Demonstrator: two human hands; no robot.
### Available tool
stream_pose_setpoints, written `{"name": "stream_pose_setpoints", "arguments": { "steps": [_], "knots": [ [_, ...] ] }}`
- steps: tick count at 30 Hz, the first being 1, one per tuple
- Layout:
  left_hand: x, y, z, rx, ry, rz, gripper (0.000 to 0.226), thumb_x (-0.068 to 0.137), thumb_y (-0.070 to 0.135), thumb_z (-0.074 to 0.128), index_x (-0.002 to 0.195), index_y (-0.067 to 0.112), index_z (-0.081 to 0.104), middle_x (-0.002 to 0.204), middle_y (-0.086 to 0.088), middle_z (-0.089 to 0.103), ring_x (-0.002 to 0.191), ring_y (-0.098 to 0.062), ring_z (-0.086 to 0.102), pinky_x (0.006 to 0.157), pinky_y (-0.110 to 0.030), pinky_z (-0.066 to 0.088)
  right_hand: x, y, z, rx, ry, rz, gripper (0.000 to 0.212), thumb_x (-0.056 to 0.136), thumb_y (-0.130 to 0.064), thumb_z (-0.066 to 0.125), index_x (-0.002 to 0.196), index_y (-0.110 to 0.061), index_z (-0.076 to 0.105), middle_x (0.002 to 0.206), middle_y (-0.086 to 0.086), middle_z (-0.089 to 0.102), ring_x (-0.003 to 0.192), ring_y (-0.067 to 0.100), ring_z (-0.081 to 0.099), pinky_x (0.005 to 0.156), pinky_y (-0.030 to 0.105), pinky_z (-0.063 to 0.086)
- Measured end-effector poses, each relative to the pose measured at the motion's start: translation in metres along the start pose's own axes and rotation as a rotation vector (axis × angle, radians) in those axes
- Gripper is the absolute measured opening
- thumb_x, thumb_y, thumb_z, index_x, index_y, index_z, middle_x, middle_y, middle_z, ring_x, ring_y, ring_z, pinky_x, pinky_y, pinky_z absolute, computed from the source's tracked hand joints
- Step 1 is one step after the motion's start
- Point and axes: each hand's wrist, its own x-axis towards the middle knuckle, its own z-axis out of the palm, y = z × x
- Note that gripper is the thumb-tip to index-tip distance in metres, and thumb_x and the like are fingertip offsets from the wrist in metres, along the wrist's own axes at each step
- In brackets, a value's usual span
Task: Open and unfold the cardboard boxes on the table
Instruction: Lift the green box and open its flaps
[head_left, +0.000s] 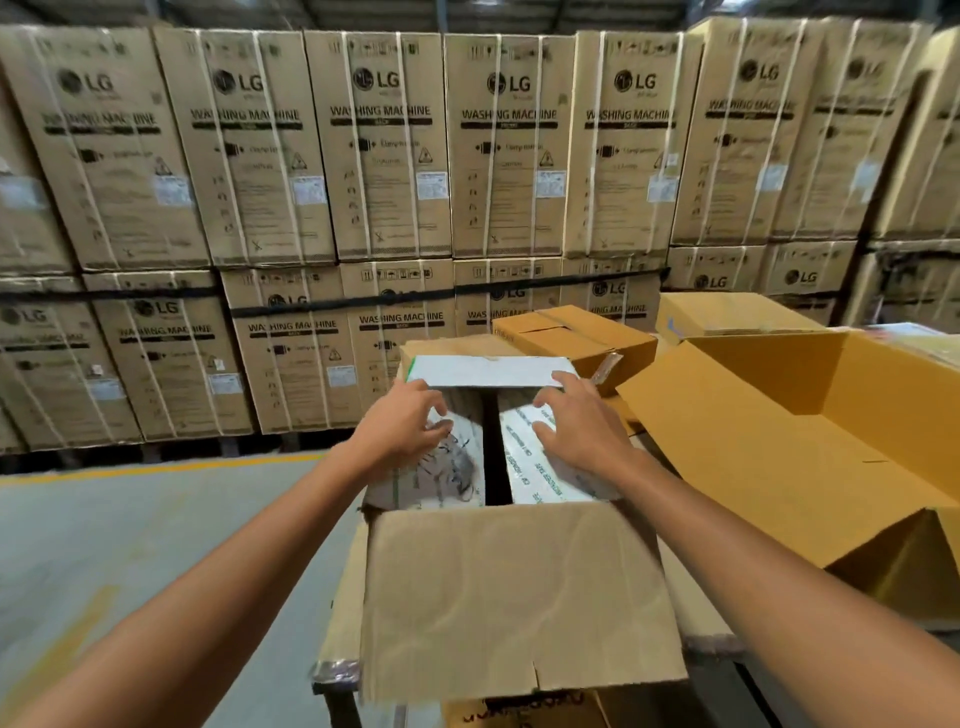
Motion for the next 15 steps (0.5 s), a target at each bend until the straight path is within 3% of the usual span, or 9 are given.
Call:
{"name": "stream_pose_setpoints", "arguments": {
  "steps": [6, 9, 12, 15],
  "knots": [
    [0.063, -0.028, 0.026, 0.094, -0.074, -0.008, 0.064, 0.087, 0.034, 0.064, 0.144, 0.015, 0.043, 0.146, -0.016, 0.041, 0.133, -0.031, 0.041, 0.107, -0.043, 0.042, 0.051, 0.005, 0.023, -0.040, -0.050, 0.018, 0.045, 0.095, -0.028, 0.060, 0.139, -0.023, 0.050, 0.154, 0.004, 0.035, 0.140, 0.025, 0.031, 0.107, 0.041, 0.039],
    [0.093, -0.040, 0.037, 0.195, -0.113, 0.002, 0.065, 0.089, 0.036, 0.060, 0.148, 0.017, 0.037, 0.149, -0.014, 0.040, 0.138, -0.031, 0.036, 0.113, -0.048, 0.034, 0.079, 0.013, 0.035, -0.075, -0.051, 0.003, 0.049, 0.095, -0.022, 0.060, 0.142, -0.023, 0.046, 0.157, 0.006, 0.033, 0.143, 0.026, 0.029, 0.109, 0.044, 0.037],
    [0.115, -0.054, 0.038, 0.190, -0.125, -0.006, 0.054, 0.089, 0.024, 0.066, 0.140, 0.023, 0.047, 0.138, -0.004, 0.053, 0.122, -0.026, 0.052, 0.100, -0.043, 0.047, 0.107, 0.023, 0.045, -0.155, -0.060, -0.005, 0.046, 0.093, -0.017, 0.060, 0.138, -0.024, 0.048, 0.150, 0.006, 0.042, 0.138, 0.027, 0.035, 0.105, 0.046, 0.037],
    [0.141, -0.064, 0.025, -0.014, -0.020, -0.089, 0.041, 0.083, -0.003, 0.062, 0.117, 0.021, 0.067, 0.118, 0.001, 0.067, 0.105, -0.022, 0.063, 0.084, -0.038, 0.055, 0.139, 0.035, 0.040, -0.176, 0.020, -0.006, 0.031, 0.092, -0.005, 0.053, 0.118, -0.022, 0.059, 0.118, 0.001, 0.061, 0.114, 0.025, 0.054, 0.090, 0.042, 0.041]
  ]
}}
